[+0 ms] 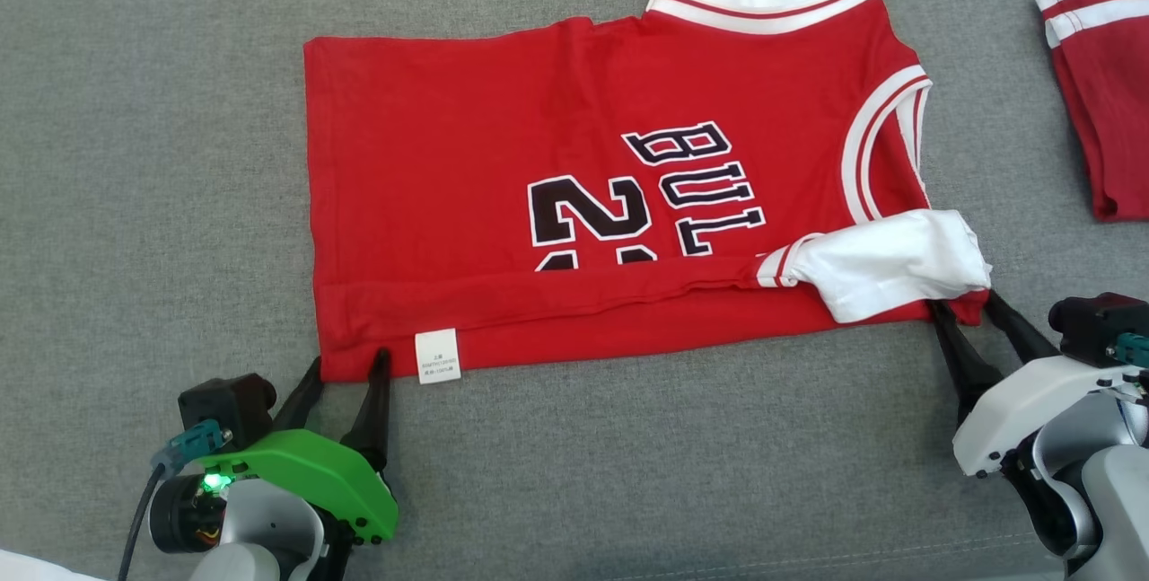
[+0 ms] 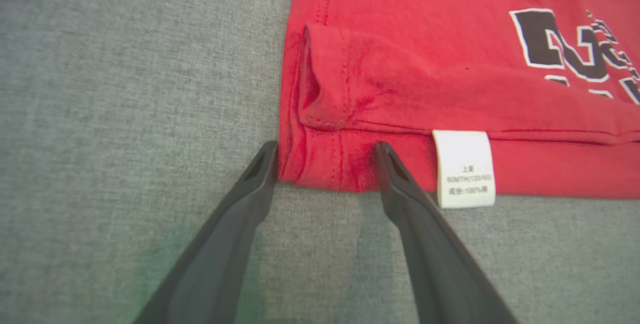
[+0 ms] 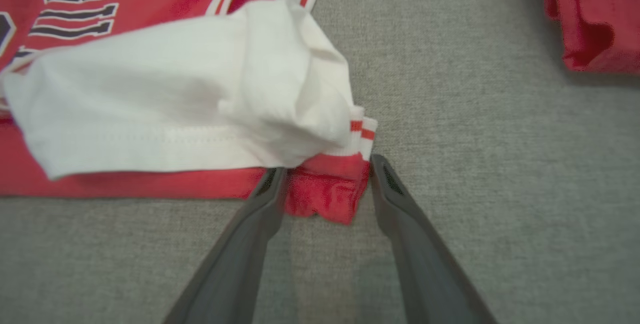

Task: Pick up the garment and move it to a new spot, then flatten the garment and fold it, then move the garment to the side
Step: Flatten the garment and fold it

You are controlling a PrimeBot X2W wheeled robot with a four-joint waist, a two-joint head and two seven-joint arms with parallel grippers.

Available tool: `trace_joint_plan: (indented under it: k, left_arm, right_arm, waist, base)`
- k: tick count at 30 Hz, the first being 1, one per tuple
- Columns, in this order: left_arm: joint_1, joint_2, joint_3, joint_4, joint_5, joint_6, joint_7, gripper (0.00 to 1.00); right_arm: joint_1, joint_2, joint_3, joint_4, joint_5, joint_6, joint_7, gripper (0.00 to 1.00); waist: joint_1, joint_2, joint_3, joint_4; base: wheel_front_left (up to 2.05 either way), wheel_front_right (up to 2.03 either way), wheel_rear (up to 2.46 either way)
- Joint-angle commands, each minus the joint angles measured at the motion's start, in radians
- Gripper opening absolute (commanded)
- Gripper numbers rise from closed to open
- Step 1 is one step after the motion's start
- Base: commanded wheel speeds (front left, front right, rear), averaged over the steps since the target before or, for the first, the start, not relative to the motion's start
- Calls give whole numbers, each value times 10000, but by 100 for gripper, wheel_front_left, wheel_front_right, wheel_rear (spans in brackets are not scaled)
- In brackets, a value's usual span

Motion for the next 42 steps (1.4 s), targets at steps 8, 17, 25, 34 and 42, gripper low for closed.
trace_joint_plan:
  k: [8, 17, 25, 34, 42]
  left_arm:
    - [-387, 259, -90, 20, -138, -346, 207, 0]
    - [246, 922, -31, -2282, -235, -141, 1164, 0]
    - [2293, 674, -424, -2548, -556, 210, 1261, 0]
    - [2729, 615, -239, -2341, -549, 450, 886, 100]
    - [1947, 1478, 635, -3466, -146, 736, 834, 100]
  right_arm:
    - [-459, -623, 55, -599, 555, -19, 641, 0]
    - [213, -1672, -431, -2879, 1674, -19, 2970, 0]
    - [2068, -1572, -1146, -2930, 1852, -17, 3751, 0]
    - [2123, -1534, -991, -2231, 1242, -18, 3534, 100]
    - [969, -2116, -2058, -4149, 1369, -11, 4204, 100]
  waist:
    - [0, 10, -224, -90]
    - [0, 10, -488, -190]
    - [0, 10, -416, -192]
    - [0, 10, -330, -47]
    - [0, 10, 398, 122]
  base:
    - [0, 0, 0]
    - [0, 0, 0]
    - [0, 0, 0]
    - [0, 0, 0]
    - [0, 0, 0]
